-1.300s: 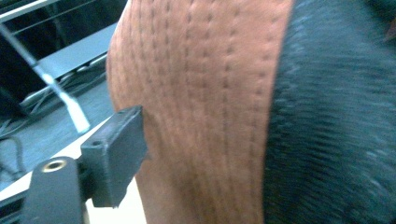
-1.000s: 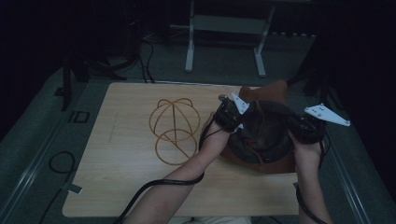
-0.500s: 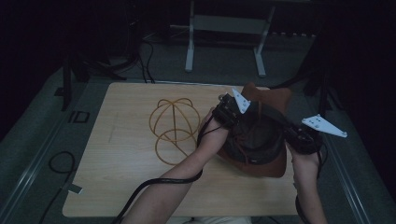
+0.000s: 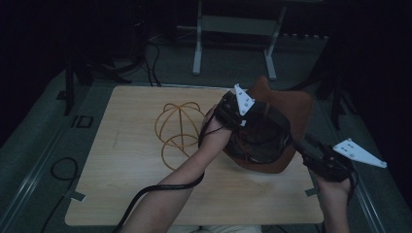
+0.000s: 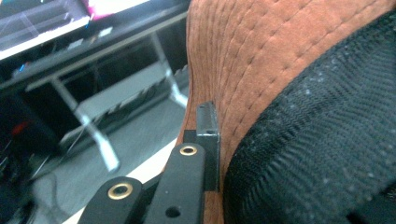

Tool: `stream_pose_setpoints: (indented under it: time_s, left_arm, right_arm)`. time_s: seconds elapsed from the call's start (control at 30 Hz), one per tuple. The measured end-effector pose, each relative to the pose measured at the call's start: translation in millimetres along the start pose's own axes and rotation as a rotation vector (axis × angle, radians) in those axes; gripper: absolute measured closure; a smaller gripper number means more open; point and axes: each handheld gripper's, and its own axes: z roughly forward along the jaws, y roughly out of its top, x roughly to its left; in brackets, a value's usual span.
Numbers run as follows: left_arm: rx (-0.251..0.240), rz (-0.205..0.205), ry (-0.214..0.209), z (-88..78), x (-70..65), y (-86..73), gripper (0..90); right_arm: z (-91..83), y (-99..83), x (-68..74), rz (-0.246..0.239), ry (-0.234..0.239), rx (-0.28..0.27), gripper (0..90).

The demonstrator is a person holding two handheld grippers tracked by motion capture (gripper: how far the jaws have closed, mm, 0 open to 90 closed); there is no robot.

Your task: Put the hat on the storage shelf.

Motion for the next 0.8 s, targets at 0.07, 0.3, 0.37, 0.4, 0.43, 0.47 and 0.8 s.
stream_pose_setpoints:
  time_s: [0.07, 0.3, 0.37, 0.4, 0.43, 0.47, 0.8]
  left_arm:
    - [-0.022, -0.012, -0.034, -4.7, 1.3, -1.7, 87.6]
    - [-0.107, 0.014, -0.148, -16.6, 2.8, -8.3, 87.6]
    - [-0.121, 0.015, -0.174, -17.2, 2.4, -9.1, 87.5]
    - [-0.139, 0.010, -0.200, -17.4, 2.5, -10.0, 87.5]
    - [-0.146, 0.013, -0.202, -17.4, 1.7, -10.2, 87.5]
    - [-0.162, 0.005, -0.228, -17.6, 1.9, -10.4, 87.5]
    - [-0.323, -0.041, -0.394, -21.3, 1.4, -8.6, 87.5]
  right_arm:
    - [-8.0, -4.4, -7.1, -0.007, -0.028, -0.003, 49.8]
    - [-20.4, -17.1, -35.7, -0.003, -0.090, 0.023, 50.5]
    - [-23.4, -18.5, -41.3, 0.005, -0.083, 0.013, 50.3]
    - [-24.8, -18.9, -43.6, 0.011, -0.089, 0.006, 50.3]
    - [-26.0, -19.1, -46.0, 0.016, -0.086, -0.001, 50.5]
    - [-27.3, -19.1, -48.3, 0.021, -0.078, -0.006, 50.5]
    - [-26.8, -20.4, -52.1, 0.006, -0.030, 0.001, 51.8]
